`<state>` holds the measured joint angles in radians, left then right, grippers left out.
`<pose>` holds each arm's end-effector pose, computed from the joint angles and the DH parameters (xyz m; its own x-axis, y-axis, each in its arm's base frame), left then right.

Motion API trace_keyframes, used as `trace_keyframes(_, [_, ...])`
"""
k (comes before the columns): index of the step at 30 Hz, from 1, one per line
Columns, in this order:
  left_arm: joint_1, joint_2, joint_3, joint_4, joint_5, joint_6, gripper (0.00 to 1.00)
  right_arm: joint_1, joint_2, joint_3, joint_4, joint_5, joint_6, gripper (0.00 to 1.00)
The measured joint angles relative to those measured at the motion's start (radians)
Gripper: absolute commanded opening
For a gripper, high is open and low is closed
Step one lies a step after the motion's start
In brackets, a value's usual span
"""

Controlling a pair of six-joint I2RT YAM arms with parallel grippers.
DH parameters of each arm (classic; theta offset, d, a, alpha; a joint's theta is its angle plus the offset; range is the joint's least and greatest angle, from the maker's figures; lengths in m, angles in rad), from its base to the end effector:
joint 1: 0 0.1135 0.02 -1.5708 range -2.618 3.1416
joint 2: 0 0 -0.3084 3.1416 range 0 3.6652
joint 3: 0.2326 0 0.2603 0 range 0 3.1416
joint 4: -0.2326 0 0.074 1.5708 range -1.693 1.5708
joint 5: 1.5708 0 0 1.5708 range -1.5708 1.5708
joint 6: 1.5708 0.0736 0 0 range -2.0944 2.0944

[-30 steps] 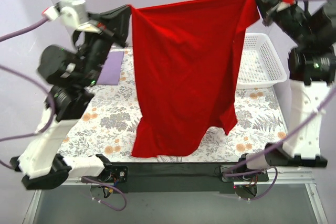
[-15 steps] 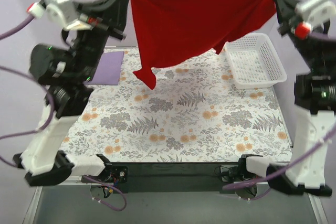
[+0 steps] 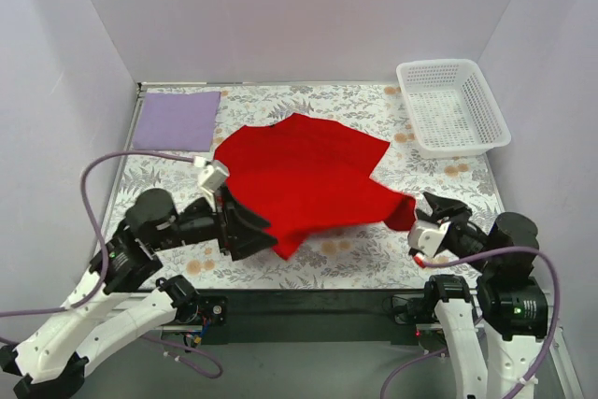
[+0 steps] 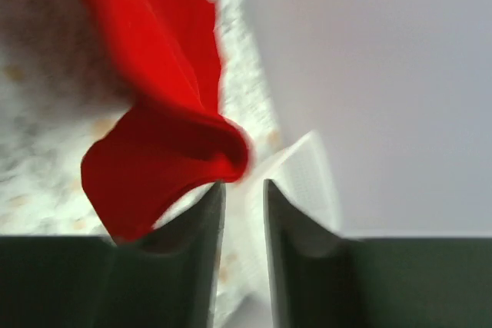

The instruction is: Fold and stack the t-shirts

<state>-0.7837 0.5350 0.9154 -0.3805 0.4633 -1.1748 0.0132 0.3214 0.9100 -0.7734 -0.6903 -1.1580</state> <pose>0.0529 -0.0991 0.4205 -0.8747 -0.2935 -0.3857 0.3656 0.1228 -0.9226 0.0326 0.0473 0.3774 0.5089 -0.6996 -0.5015 -0.4235 0.3038 -0.8535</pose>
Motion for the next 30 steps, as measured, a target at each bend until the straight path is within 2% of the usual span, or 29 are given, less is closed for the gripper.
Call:
trace_keyframes(1, [0.000, 0.005, -0.034, -0.070, 0.041, -0.034, 0.69, 0.000, -0.033, -0.033, -0.073, 0.035, -0.046, 0.65])
trace_keyframes(2, [-0.001, 0.016, -0.047, -0.150, 0.063, -0.059, 0.80, 0.000, -0.060, -0.049, -0.128, 0.071, -0.087, 0.68])
trace_keyframes(4, [-0.001, 0.020, -0.001, -0.303, 0.057, -0.087, 0.82, 0.002, -0.096, -0.051, -0.184, 0.113, -0.127, 0.78])
trace_keyframes(6, [-0.001, 0.014, 0.124, -0.401, 0.014, -0.085, 0.82, 0.008, -0.111, -0.050, -0.211, 0.133, -0.129, 0.98])
trace_keyframes(10, [-0.001, 0.010, 0.323, -0.430, -0.098, -0.055, 0.81, 0.011, -0.068, -0.052, -0.222, 0.113, -0.099, 0.98])
trace_keyframes(14, [-0.001, 0.066, 0.261, -0.394, -0.244, -0.021, 0.82, 0.009, 0.065, -0.094, -0.169, 0.021, 0.031, 0.98])
trace_keyframes(17, [0.000, 0.260, 0.191, -0.348, -0.355, 0.023, 0.82, -0.021, 0.192, -0.139, -0.143, -0.077, 0.136, 0.95])
trace_keyframes(21, [0.053, 0.611, 0.210, -0.253, -0.415, 0.109, 0.80, -0.039, 0.388, -0.146, -0.117, -0.167, 0.272, 0.95])
trace_keyframes(24, [0.194, 0.827, 0.273, -0.194, -0.357, 0.160, 0.78, -0.039, 0.524, -0.146, -0.093, -0.184, 0.338, 0.95])
trace_keyframes(26, [0.301, 0.949, 0.338, -0.149, -0.312, 0.183, 0.72, -0.039, 0.586, -0.145, -0.072, -0.182, 0.372, 0.95])
trace_keyframes(30, [0.434, 1.218, 0.571, -0.085, -0.226, 0.214, 0.61, -0.040, 0.624, -0.145, -0.027, -0.181, 0.406, 0.95])
